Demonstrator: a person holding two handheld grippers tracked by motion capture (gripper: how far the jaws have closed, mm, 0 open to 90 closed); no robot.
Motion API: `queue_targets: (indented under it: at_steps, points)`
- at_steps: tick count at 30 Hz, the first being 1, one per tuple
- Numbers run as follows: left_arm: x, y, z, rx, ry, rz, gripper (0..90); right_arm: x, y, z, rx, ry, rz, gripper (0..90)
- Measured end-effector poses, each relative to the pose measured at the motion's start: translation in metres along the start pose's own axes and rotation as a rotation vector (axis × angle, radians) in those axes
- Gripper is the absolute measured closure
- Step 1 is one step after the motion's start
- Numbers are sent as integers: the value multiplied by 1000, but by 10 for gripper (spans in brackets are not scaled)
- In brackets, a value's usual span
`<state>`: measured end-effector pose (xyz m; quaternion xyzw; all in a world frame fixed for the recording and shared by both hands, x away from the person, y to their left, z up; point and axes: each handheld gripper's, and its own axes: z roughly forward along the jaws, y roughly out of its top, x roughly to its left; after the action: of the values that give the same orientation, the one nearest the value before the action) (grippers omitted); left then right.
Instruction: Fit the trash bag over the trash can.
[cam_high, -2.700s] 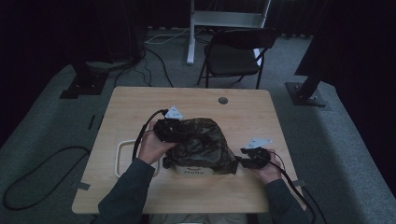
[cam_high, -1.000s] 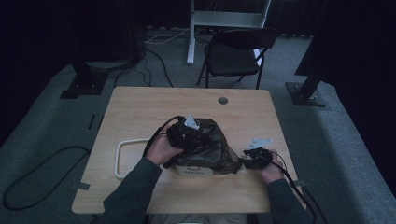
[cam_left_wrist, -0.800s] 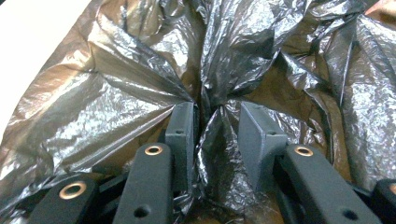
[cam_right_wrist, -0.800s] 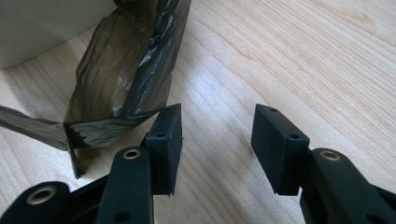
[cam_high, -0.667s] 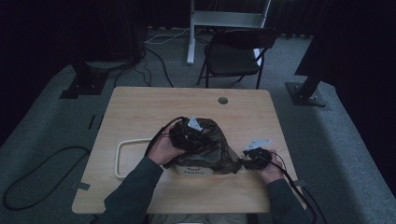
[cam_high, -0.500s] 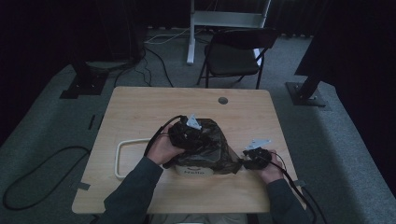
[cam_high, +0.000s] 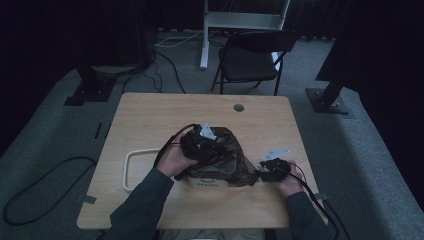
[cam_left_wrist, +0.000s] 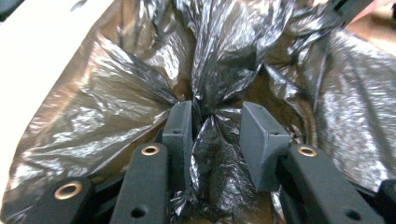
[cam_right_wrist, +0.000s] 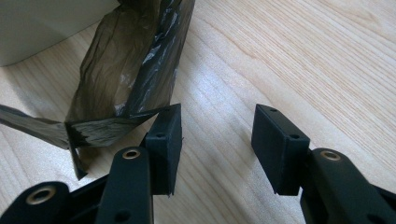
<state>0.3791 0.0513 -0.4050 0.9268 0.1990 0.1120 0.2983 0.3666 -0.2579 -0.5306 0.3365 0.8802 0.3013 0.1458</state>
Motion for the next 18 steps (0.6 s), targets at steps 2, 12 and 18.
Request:
queue_targets:
  at_steps: [2,12,18]
  points:
    - [0,0,5,15,-2,-2,655,0,0,0,0,0,-1,525]
    - [1,1,19,76,-1,2,643,0,0,0,-1,0,-3,523]
    - [3,-1,22,99,5,0,624,0,0,0,-1,1,-5,523]
